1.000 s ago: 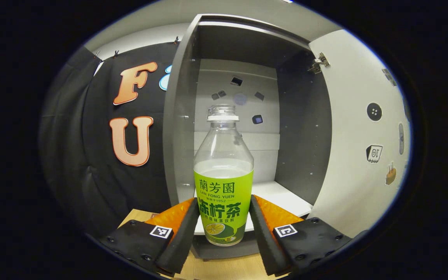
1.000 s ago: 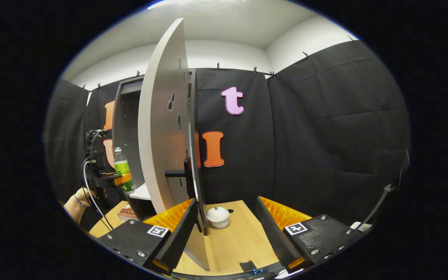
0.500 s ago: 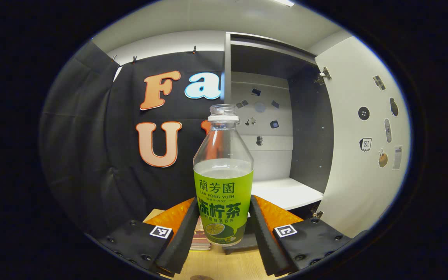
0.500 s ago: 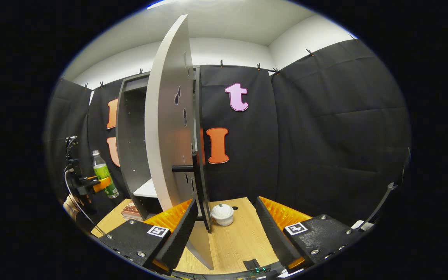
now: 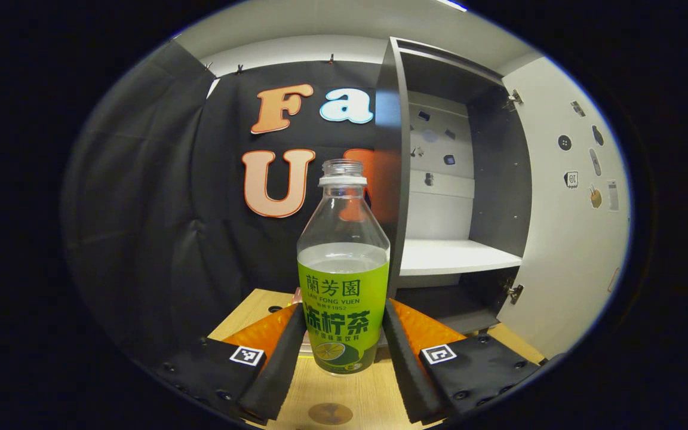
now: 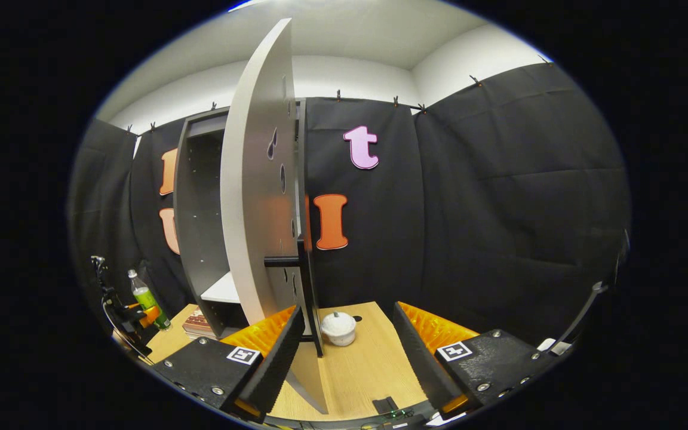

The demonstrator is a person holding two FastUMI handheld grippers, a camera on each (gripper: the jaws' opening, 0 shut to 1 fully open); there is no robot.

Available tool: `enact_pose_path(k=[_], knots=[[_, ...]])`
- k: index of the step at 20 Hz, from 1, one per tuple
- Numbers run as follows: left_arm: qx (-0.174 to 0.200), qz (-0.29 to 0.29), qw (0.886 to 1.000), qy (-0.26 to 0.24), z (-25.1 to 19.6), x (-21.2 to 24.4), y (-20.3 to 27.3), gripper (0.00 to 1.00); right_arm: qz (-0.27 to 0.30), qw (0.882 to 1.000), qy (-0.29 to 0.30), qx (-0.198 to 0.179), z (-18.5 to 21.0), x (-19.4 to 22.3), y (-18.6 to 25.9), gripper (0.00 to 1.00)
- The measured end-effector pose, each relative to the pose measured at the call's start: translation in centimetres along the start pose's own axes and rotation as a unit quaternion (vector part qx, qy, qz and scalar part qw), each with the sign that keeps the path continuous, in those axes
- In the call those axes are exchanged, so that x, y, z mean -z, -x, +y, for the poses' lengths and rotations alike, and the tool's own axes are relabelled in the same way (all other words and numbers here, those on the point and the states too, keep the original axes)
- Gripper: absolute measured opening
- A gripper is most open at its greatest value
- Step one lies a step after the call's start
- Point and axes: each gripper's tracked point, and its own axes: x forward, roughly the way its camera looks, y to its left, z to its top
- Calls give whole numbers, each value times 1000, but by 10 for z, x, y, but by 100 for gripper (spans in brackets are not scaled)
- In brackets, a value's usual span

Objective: Open the cabinet door with the right hand, grasp the bottle in the cabinet with the left hand and place it on the coaster, then close the cabinet door with the right hand.

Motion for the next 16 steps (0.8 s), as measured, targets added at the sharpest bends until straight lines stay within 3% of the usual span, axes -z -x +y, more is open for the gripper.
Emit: enact_pose_path(k=[3,9,16], knots=[[6,-1,1000,15,6,28,4,82,4,1000,-6,2,1,2,0,92],[-3,29,999,-16,13,104,12,81,10,1000,-4,14,-3,3,1,92],[-7,58,998,-11,11,181,18,81,27,999,-34,20,1,5,1,92]])
